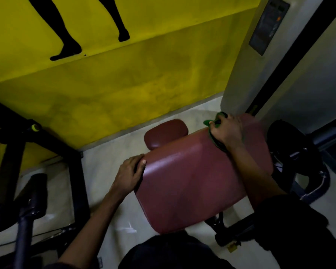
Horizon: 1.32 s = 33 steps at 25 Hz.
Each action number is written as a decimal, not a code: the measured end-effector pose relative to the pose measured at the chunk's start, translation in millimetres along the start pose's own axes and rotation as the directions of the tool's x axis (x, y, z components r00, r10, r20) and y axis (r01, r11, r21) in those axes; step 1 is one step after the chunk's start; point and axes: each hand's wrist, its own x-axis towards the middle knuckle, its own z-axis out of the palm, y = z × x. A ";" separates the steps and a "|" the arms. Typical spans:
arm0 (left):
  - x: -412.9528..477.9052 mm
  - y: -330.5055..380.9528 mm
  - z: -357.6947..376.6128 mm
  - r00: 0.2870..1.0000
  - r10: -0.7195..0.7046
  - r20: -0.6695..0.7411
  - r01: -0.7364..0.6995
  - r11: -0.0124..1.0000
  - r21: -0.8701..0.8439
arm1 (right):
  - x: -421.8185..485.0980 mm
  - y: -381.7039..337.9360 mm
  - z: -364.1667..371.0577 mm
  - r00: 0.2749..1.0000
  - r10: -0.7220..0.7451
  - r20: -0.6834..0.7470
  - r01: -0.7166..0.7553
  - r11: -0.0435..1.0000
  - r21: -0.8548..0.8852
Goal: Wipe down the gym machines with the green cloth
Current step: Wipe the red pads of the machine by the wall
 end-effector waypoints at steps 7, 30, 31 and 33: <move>-19.8 -29.0 4.2 0.959 -0.281 0.027 0.281 0.944 -0.172 | -74.2 -96.6 21.2 0.958 -0.269 0.097 0.273 0.962 -0.025; -78.3 -62.1 12.5 0.855 -0.192 0.481 0.508 0.493 -0.706 | -94.6 -260.3 45.5 0.633 -0.443 0.634 0.481 0.867 0.125; -82.8 -69.5 19.3 0.841 -0.191 0.506 0.517 0.558 -0.650 | -96.3 -262.8 46.0 0.612 -0.459 0.644 0.500 0.856 0.135; -93.4 -86.3 32.3 0.802 -0.242 0.545 0.546 0.668 -0.506 | -101.6 -270.4 47.5 0.587 -0.475 0.656 0.542 0.832 0.117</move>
